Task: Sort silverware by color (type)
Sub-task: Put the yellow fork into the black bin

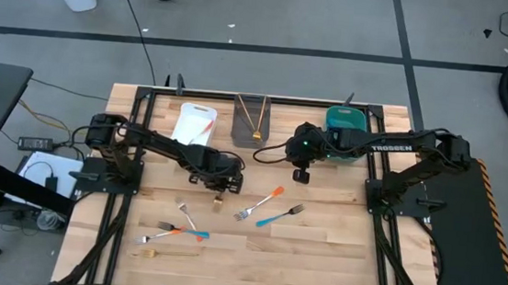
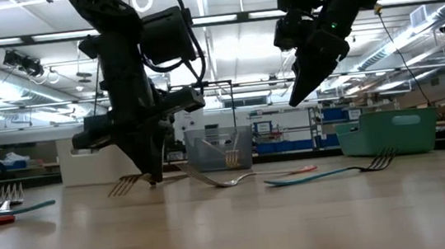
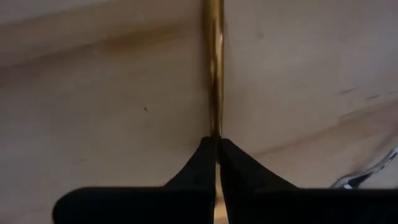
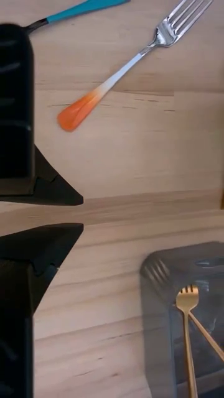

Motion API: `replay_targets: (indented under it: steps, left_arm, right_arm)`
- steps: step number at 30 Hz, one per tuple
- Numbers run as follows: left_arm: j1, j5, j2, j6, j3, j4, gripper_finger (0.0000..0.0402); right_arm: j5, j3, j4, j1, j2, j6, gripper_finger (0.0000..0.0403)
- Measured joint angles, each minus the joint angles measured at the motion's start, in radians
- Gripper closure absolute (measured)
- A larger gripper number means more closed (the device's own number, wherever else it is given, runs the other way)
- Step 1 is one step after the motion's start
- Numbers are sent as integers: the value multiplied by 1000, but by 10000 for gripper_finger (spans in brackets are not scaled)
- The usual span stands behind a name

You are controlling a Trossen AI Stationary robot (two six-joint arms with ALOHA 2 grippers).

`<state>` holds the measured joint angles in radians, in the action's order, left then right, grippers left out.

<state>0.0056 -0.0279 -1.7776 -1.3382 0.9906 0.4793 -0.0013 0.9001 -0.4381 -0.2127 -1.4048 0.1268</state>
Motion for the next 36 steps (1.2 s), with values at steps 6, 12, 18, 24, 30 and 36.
replay_targets:
  steps: [6, 12, 18, 24, 30, 36]
  left_arm:
    - [0, 3, 9, 33, 51, -2, 391]
    - [0, 0, 9, 49, 64, 1, 391]
    - [4, 10, 24, 66, 64, -2, 391]
    - [35, 35, 82, 90, 65, -13, 392]
    - [89, 44, 145, 119, 65, -98, 392]
    - [167, 78, 164, 172, 66, -220, 392]
  right_arm:
    - [0, 0, 1, 0, 0, 0, 336]
    - [0, 0, 3, 0, 0, 0, 336]
    - [0, 0, 3, 0, 0, -1, 336]
    - [0, 0, 2, 0, 0, -1, 336]
    - [0, 0, 1, 0, 0, -1, 336]
    - [0, 0, 2, 0, 0, -3, 336]
